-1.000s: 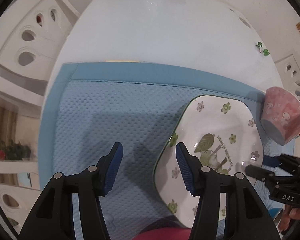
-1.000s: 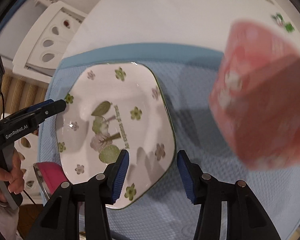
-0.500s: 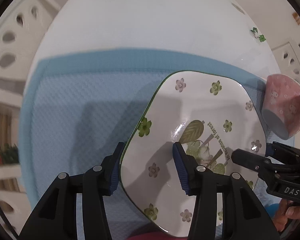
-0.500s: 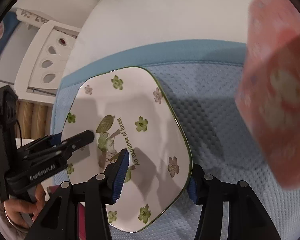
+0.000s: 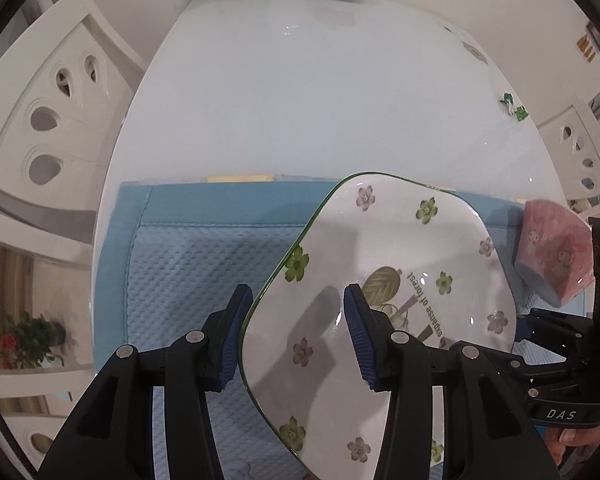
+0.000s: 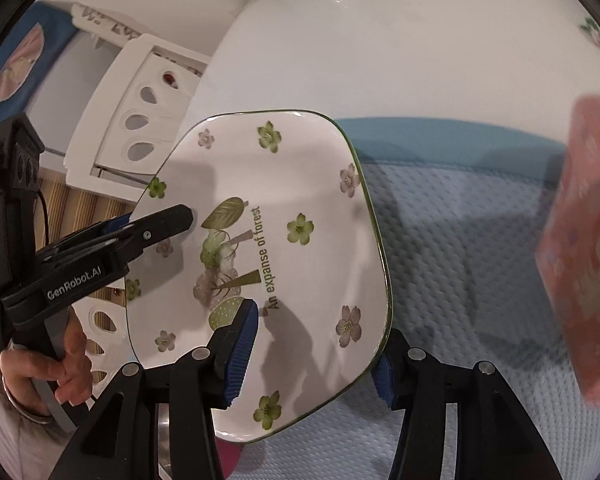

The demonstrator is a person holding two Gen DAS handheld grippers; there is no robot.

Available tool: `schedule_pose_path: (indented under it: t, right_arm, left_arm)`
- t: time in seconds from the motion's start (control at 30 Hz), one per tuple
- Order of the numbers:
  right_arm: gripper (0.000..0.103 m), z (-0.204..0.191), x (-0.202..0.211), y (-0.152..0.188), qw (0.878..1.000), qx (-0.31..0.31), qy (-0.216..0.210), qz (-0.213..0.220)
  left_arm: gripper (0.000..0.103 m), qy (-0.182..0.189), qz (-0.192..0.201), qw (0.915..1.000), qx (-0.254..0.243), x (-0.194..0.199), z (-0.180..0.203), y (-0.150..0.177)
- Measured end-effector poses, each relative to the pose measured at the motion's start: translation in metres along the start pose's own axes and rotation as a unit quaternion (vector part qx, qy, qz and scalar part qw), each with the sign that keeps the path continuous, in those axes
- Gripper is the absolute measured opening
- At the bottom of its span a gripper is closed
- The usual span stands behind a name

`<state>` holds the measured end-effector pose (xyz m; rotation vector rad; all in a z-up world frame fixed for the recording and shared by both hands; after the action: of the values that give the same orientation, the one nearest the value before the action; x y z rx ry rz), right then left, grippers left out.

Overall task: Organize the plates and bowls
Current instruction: 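Lift the leaf-print plate and carry it toward the plate stack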

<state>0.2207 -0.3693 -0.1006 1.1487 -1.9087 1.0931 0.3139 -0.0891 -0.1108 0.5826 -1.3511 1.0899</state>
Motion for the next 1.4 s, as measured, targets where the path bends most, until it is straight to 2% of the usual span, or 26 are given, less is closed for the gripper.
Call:
schedule_pose_path:
  t: [0.17,0.27,0.33,0.5,0.63,0.7,0.73,0.8,0.83,0.87,0.93,1.0,1.07,1.13,1.2,1.23,1.27,1.33,1.4]
  right_arm:
    - [0.051,-0.004,-0.006,0.003,1.000,0.009,-0.001,-0.009]
    - [0.050,-0.003,-0.018,0.002,0.999,0.013,0.013,-0.026]
    - [0.050,0.001,-0.025,0.001,0.999,0.006,0.024,-0.035]
    - [0.051,0.013,-0.025,-0.017,0.999,-0.042,0.005,-0.003]
    - [0.051,0.006,-0.026,-0.023,1.000,-0.006,0.021,-0.011]
    - [0.051,0.004,-0.025,-0.024,1.000,-0.008,0.016,-0.013]
    - [0.051,0.004,-0.021,-0.025,1.000,-0.016,0.007,-0.007]
    - [0.050,0.000,-0.015,-0.031,1.000,-0.026,-0.015,0.009]
    - [0.050,-0.007,-0.012,-0.038,0.999,-0.021,-0.022,0.016]
    - [0.050,-0.013,-0.011,-0.042,1.000,-0.011,-0.016,0.014]
    - [0.050,-0.020,-0.015,-0.044,1.000,0.013,0.022,-0.013]
    - [0.050,-0.013,-0.021,-0.037,0.998,0.015,0.047,-0.031]
    - [0.050,0.000,-0.022,-0.029,0.999,-0.011,0.038,-0.030]
    - [0.050,0.009,-0.021,-0.024,0.999,-0.036,0.015,-0.023]
    - [0.050,0.016,-0.022,-0.023,0.999,-0.044,0.015,-0.020]
    - [0.050,0.016,-0.023,-0.023,0.999,-0.044,0.015,-0.021]
    - [0.050,0.016,-0.027,-0.023,0.999,-0.043,0.011,-0.023]
    - [0.050,0.015,-0.032,-0.023,0.999,-0.043,0.009,-0.022]
    - [0.050,0.011,-0.033,-0.023,0.999,-0.042,0.005,-0.017]
  left_arm:
    - [0.043,0.003,-0.008,0.9998,0.018,-0.008,-0.013,0.003]
    - [0.039,0.009,-0.023,0.9989,0.041,-0.020,-0.023,0.006]
    - [0.033,-0.002,-0.023,0.9989,0.040,-0.026,-0.027,0.009]
    - [0.026,0.000,-0.019,0.9988,0.045,-0.026,-0.029,0.006]
    - [0.026,0.000,-0.009,0.9995,0.030,-0.020,-0.025,0.004]
    - [0.026,0.003,0.001,0.9997,0.024,-0.012,-0.018,-0.002]
    - [0.022,0.012,0.005,0.9997,0.023,-0.008,-0.014,-0.005]
    - [0.020,0.101,-0.008,0.9945,0.029,0.003,0.008,-0.009]
    - [0.022,0.097,0.001,0.9953,0.009,0.009,0.023,-0.011]
    - [0.022,0.047,0.022,0.9983,-0.027,0.013,0.032,-0.013]
    - [0.023,-0.026,0.049,0.9962,-0.066,0.015,0.037,-0.015]
    - [0.025,-0.026,0.034,0.9983,-0.038,0.011,0.024,-0.014]
    - [0.038,-0.048,0.022,0.9985,0.012,0.005,-0.004,-0.011]
    - [0.038,-0.058,0.008,0.9963,0.063,0.000,-0.033,-0.005]
    - [0.043,-0.032,-0.019,0.9931,0.111,-0.009,-0.054,0.005]
    - [0.051,-0.020,-0.029,0.9913,0.126,-0.013,-0.059,0.010]
    - [0.055,-0.012,-0.041,0.9896,0.137,-0.017,-0.062,0.013]
    - [0.053,0.016,-0.050,0.9876,0.148,-0.023,-0.063,0.018]
    - [0.041,0.026,-0.049,0.9899,0.131,-0.029,-0.053,0.024]
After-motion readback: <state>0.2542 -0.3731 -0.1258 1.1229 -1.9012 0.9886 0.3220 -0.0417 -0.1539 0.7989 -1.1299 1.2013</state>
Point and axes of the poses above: each gripper's, at about its wrist camera, not at the fingertips, and x roughly against the way its jaws point, z to its right, y to its underside, the point moved 6 cm from there along -x, roughly the way its jaws point, and after that the axes turned 13 degrees about x, right-handed, at the moved point
